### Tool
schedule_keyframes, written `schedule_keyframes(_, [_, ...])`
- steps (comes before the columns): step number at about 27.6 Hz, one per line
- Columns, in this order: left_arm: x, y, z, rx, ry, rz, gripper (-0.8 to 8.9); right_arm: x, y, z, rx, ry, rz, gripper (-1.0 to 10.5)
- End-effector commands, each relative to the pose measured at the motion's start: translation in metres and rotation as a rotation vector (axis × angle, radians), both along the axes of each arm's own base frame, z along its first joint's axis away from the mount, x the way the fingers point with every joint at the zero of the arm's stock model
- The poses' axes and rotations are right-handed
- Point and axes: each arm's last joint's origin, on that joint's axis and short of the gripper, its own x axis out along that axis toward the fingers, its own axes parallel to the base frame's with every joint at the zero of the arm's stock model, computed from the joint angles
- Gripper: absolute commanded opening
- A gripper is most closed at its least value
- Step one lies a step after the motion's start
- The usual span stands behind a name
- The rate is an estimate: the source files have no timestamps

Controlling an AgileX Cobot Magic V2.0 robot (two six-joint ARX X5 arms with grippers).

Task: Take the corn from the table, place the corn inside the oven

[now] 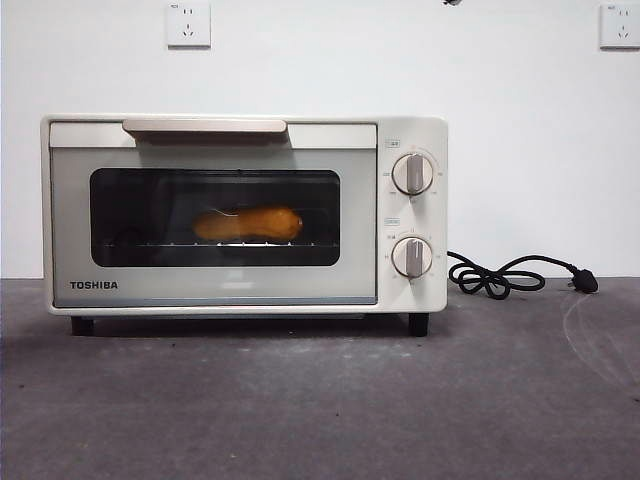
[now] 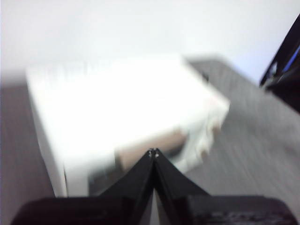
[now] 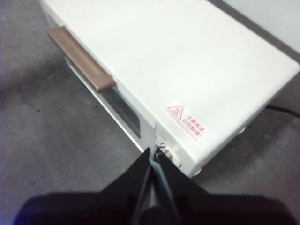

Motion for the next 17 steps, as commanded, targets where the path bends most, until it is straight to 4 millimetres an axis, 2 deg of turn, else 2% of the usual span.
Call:
schedule_keyframes(1, [-0.011,-0.002,0.012,0.021,-0.215,-0.007,-0.04,0.002,0.001,0.000,-0.003,-0.007,-0.008,0.0])
schedule_keyframes(4, [-0.019,-0.003,0.013,0.020,-0.394,-0.024,-0.04,0.003,0.001,0.000,-0.001,-0.014,-0.009,0.0])
schedule_keyframes(7, [-0.022,-0.004,-0.001,0.018,-0.543,-0.032,-0.04,0.003,0.001,0.000,-0.001,-0.018,-0.010,0.0])
schedule_keyframes(13, [-0.025,-0.004,-0.051,0.019,-0.790,-0.029,-0.04,0.003,0.001,0.000,-0.001,-0.018,-0.010,0.0])
schedule_keyframes(17, [-0.028,-0.003,-0.084,0.011,-0.883,0.009,-0.04,0.003,0.001,0.000,-0.001,-0.018,-0.010,0.0])
